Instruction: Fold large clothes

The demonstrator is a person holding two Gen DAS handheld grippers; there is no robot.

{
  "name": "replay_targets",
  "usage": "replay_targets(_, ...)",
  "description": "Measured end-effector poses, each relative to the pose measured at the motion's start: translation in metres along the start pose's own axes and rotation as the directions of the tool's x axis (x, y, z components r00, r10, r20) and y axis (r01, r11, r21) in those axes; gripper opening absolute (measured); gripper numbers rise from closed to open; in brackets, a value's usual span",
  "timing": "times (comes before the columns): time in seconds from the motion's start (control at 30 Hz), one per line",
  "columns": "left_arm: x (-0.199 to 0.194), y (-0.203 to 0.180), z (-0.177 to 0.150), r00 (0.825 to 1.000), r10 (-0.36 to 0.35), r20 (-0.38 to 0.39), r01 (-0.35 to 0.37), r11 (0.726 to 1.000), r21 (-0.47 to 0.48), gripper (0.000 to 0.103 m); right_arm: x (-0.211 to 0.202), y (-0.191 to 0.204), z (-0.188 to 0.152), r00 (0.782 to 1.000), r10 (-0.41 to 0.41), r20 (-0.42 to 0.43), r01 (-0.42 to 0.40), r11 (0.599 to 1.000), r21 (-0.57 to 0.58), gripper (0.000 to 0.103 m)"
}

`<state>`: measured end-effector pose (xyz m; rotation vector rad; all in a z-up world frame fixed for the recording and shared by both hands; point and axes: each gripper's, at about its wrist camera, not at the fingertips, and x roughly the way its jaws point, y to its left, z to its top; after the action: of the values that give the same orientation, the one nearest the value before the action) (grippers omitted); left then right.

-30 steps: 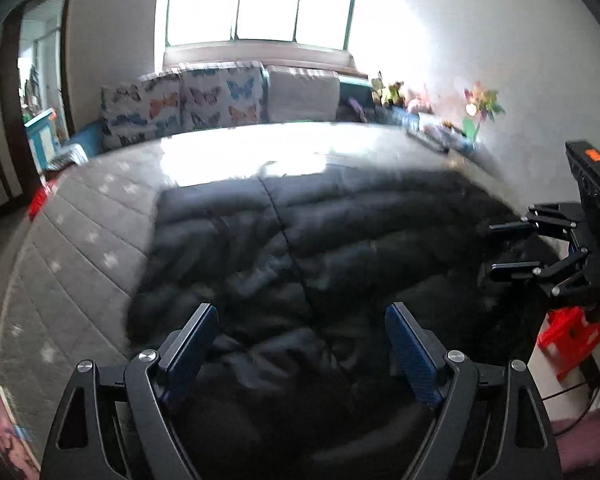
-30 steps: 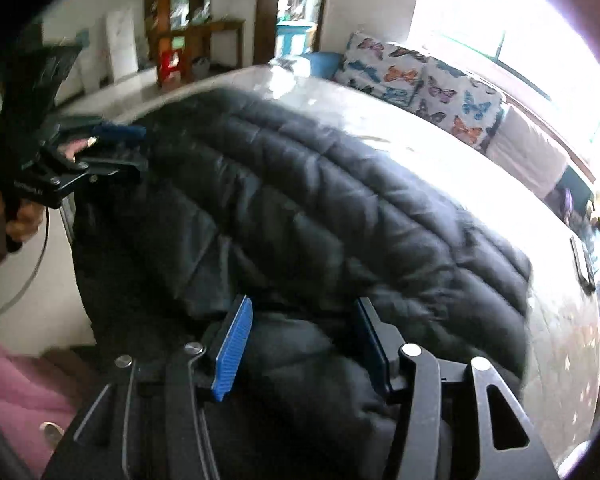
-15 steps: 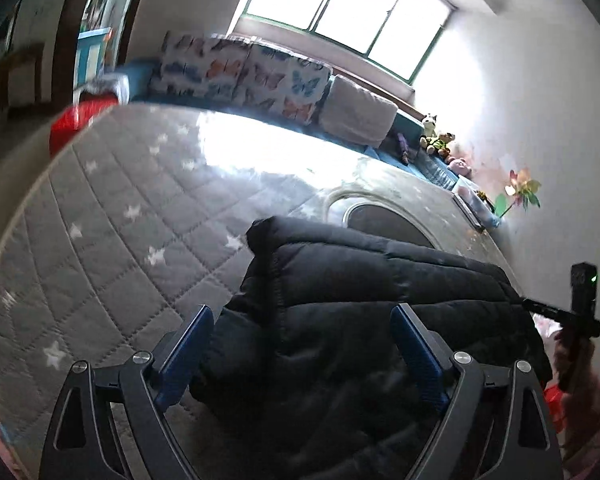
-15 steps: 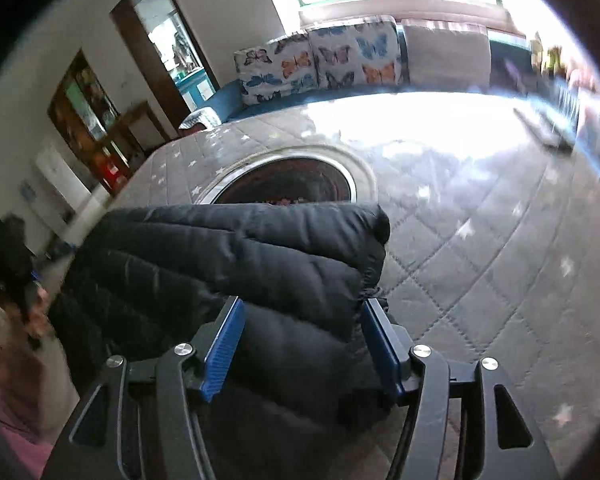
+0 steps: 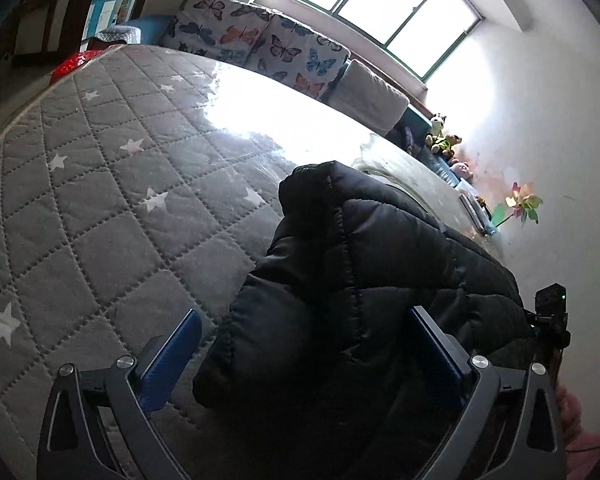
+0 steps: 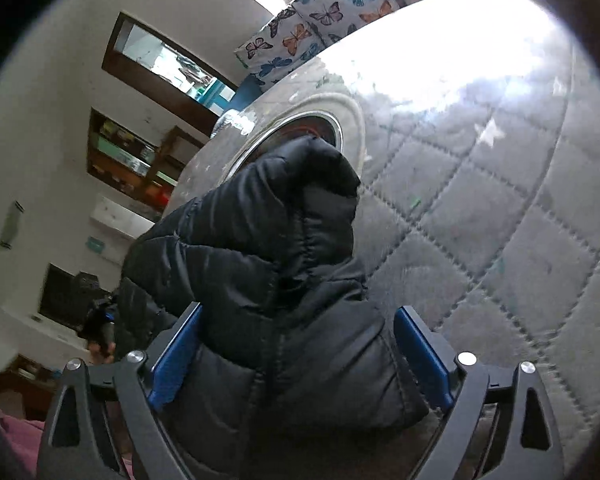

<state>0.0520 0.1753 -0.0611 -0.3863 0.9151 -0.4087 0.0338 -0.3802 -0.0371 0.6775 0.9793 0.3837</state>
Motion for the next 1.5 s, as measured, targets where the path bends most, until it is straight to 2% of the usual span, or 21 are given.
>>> replay_targets(0.1,0.004,0.007,-0.004,1.0,-0.029,-0.006,0.029,0.999,-0.018,0.103,-0.004,0.003,-0.004,1.0,0.007,0.002,-0.007,1.0,0.001,0.102)
replay_targets(0.23,0.006,0.01,-0.007,0.999,-0.048,-0.005,0.048,0.999,-0.022,0.103,-0.007,0.0,-0.007,0.999,0.032,-0.039,-0.03,0.999,0.041,0.102)
replay_targets(0.43,0.009,0.001,-0.012,0.999,-0.044,-0.005,0.044,0.997,0.068,0.103,-0.012,0.012,-0.011,0.995,0.021,-0.103,-0.019,1.0,0.02,0.101)
replay_targets(0.6,0.022,0.013,-0.008,0.992,-0.119,-0.036,0.119,0.993,0.009,0.103,-0.004,0.007,-0.008,0.995,0.02,-0.094,-0.016,0.999,0.049,0.101)
replay_targets(0.67,0.025,0.012,-0.006,0.992,-0.121,-0.041,0.122,0.992,0.016,0.103,-0.002,0.009,-0.008,0.996,0.014,-0.085,-0.01,0.999,0.049,0.1)
replay_targets(0.73,0.029,0.011,-0.006,0.988,-0.143,-0.054,0.143,0.99,0.001,0.103,-0.002,0.009,-0.009,0.997,0.013,-0.078,-0.009,0.999,0.053,0.096)
replay_targets(0.8,0.027,0.001,-0.007,0.984,-0.172,-0.056,0.172,0.985,0.0,0.103,-0.003,0.016,-0.013,0.997,0.027,-0.067,-0.023,0.998,0.065,0.078)
replay_targets(0.87,0.026,-0.018,-0.01,0.988,-0.143,-0.061,0.148,0.985,0.086,0.103,-0.01,0.024,-0.015,0.998,0.022,-0.058,-0.02,0.999,0.042,0.07)
replay_targets(0.9,0.026,-0.029,-0.013,0.992,-0.11,-0.063,0.118,0.983,0.14,0.103,-0.011,0.026,-0.017,0.998,0.011,-0.062,-0.01,1.0,0.026,0.069)
replay_targets(0.97,0.03,-0.037,-0.013,0.995,-0.071,-0.066,0.082,0.982,0.172,0.103,-0.01,0.029,-0.019,0.997,-0.001,-0.074,0.002,1.0,0.008,0.069)
replay_targets(1.03,0.035,-0.035,-0.01,0.994,-0.074,-0.08,0.085,0.986,0.142,0.103,-0.007,0.02,-0.018,0.997,0.034,-0.076,-0.031,0.999,0.041,0.07)
replay_targets(1.2,0.039,-0.039,-0.01,0.995,-0.037,-0.093,0.05,0.989,0.14,0.103,0.004,-0.001,-0.016,0.992,0.109,-0.068,-0.104,0.992,0.074,0.087)
replay_targets(1.27,0.04,-0.036,-0.007,0.995,-0.026,-0.1,0.039,0.99,0.137,0.103,0.006,-0.004,-0.014,0.99,0.129,-0.06,-0.124,0.989,0.074,0.087)
replay_targets(1.5,0.044,-0.045,-0.005,0.996,-0.005,-0.09,0.017,0.99,0.143,0.103,0.004,-0.003,-0.016,0.991,0.125,-0.044,-0.122,0.991,0.059,0.087)
